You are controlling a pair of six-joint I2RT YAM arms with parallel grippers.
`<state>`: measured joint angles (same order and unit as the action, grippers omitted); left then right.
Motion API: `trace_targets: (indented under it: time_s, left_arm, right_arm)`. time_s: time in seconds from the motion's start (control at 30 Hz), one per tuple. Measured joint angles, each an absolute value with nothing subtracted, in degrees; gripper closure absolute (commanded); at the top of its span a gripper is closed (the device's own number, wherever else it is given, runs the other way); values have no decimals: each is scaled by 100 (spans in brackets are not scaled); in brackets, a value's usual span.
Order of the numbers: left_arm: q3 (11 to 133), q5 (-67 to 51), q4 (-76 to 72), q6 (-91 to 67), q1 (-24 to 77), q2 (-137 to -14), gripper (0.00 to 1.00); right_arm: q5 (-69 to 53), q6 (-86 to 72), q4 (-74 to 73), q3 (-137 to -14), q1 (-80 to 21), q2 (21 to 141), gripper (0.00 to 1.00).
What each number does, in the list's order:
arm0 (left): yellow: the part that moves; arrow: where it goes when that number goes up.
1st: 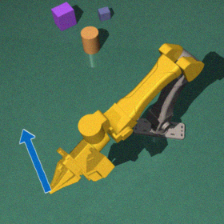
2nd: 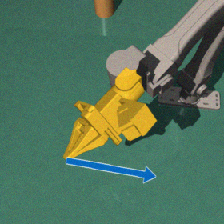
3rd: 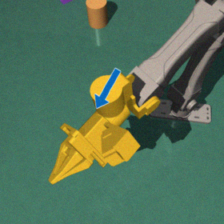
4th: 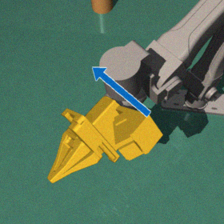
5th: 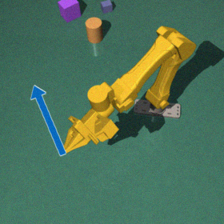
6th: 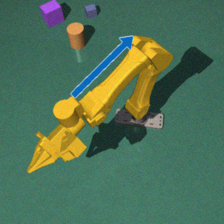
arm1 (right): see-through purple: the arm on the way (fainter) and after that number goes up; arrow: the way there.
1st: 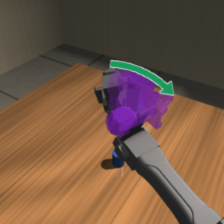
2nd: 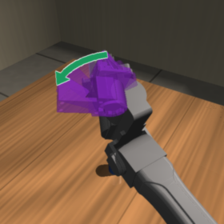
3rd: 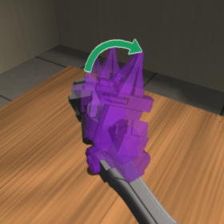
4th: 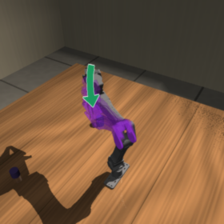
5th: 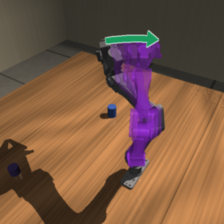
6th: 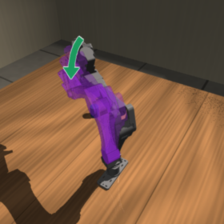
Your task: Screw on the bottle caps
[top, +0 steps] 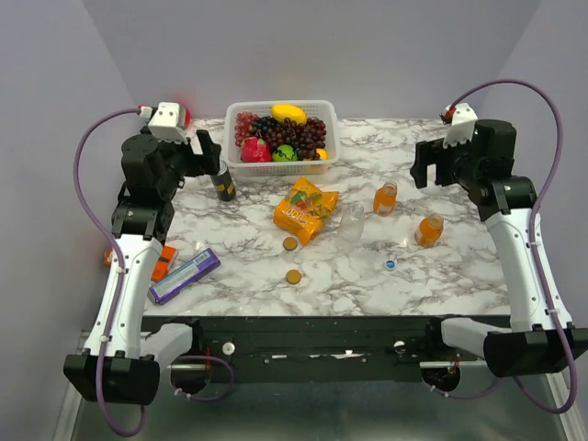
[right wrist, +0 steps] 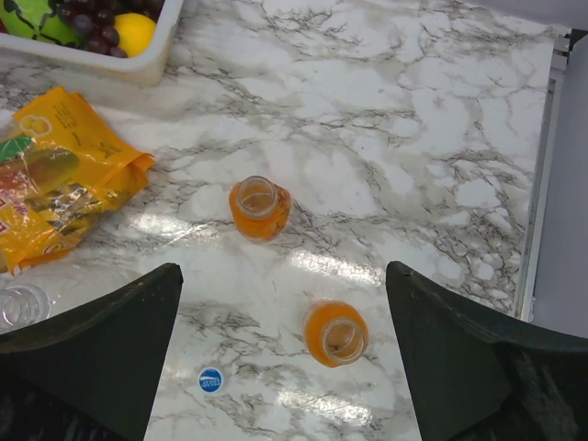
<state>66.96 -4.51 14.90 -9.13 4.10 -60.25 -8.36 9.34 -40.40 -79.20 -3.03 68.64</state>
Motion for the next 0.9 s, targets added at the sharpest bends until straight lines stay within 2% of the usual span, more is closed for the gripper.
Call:
trace_targets:
  time_s: [0.13,0.2,0.37,0.57,0.8,0.9]
  left_arm:
    - [6814,-1743,1682,-648,484,-6025,1]
    - [6803,-2008,1861,-493,589,-6005,1]
    - [6665,-1859,2399,12,738,-5828,1]
    - [6222,-1516,2762,113,735,-5492,1]
    - [5537,-2093,2943,108,714,-5076,1]
    - [5419,-2213,2958,106,670,-5057,1]
  right_arm:
    - [-1105,1245,-4270,-7920,-303,6720,0]
    - [-1393,1671,-4449,-7896,-303,6573,0]
    - [-2386,2716,-5039,-7819,-303,6007,0]
    - [-3420,3393,-5839,-8423,-532,6276,6]
    - [-3450,3365,-5800,-8427,-1551,7039,19]
    - [-3459,3249,-5660,-8440,-1621,7448,21]
